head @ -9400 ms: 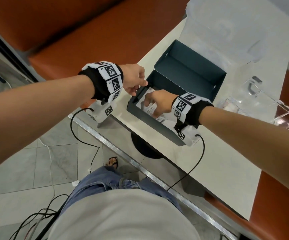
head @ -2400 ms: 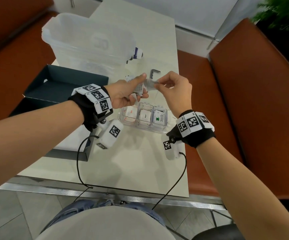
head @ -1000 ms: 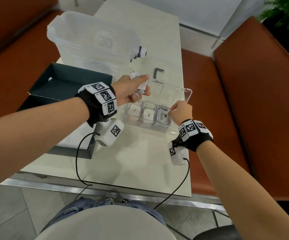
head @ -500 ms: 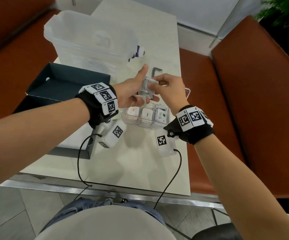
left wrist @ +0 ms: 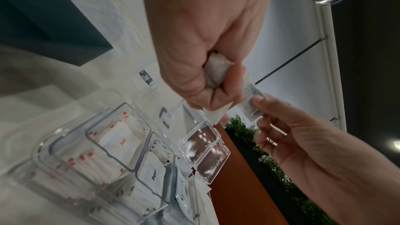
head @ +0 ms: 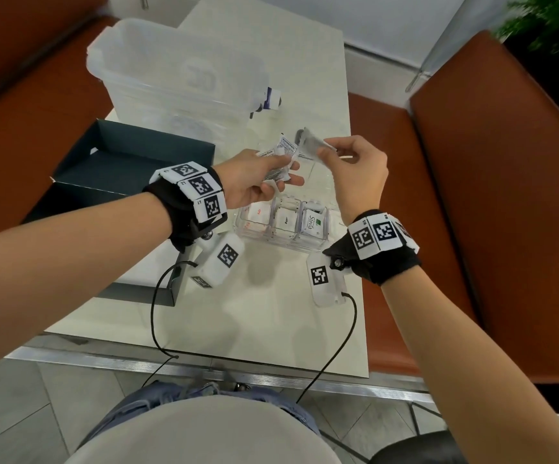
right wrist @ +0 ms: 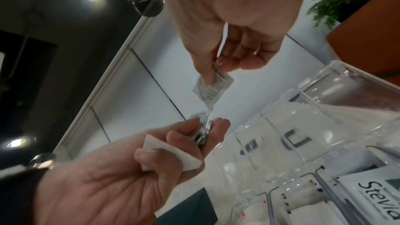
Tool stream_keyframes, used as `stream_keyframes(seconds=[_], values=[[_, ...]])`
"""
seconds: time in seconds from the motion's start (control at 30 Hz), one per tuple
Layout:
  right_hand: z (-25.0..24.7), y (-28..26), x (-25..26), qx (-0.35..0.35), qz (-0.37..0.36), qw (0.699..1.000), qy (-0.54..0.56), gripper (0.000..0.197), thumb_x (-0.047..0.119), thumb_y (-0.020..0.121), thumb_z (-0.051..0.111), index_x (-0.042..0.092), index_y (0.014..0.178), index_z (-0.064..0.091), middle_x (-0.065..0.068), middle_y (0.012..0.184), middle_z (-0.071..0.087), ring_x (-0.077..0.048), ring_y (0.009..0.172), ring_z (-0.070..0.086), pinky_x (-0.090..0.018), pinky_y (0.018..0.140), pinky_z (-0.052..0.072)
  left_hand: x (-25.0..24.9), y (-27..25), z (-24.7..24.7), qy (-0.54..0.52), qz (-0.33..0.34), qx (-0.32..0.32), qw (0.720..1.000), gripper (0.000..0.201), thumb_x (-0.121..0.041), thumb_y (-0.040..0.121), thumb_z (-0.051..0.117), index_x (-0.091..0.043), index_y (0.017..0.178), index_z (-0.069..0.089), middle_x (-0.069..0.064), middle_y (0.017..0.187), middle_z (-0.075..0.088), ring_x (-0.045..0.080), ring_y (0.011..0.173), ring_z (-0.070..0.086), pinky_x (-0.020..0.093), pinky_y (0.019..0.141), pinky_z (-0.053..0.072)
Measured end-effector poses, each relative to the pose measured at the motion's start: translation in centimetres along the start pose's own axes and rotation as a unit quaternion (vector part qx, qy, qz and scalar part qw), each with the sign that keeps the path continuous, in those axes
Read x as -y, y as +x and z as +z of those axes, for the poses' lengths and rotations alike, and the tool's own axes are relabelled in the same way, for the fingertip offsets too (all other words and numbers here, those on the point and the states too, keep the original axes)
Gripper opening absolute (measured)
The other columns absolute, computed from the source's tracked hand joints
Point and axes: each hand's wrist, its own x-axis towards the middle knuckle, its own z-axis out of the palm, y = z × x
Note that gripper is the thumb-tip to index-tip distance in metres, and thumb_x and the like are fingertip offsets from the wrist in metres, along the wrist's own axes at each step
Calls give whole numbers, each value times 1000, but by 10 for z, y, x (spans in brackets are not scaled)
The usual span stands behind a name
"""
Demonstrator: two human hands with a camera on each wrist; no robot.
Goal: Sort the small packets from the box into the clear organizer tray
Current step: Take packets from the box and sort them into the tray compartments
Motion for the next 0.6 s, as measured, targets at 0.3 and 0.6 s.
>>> stream_keyframes(seconds=[0.3, 0.6], values=[[11, -9, 10, 101, 239, 922, 286, 33, 0, 87, 66, -6, 118, 59, -7, 70, 63, -10, 55, 55, -20, 57, 51, 1, -6, 8, -10, 44, 14, 999, 21, -20, 103, 47, -15, 122, 55, 1, 77, 61, 8, 43, 47, 13, 30, 24], [8, -4, 16, 49, 246, 949, 191, 6, 11, 87, 67, 17, 86, 65, 3, 75, 70, -7, 62, 57, -22, 55, 45, 3, -9, 11, 24, 99, -25, 994, 27, -16, 105, 39, -7, 125, 55, 8, 95, 66, 10, 44, 50, 16, 34, 30]])
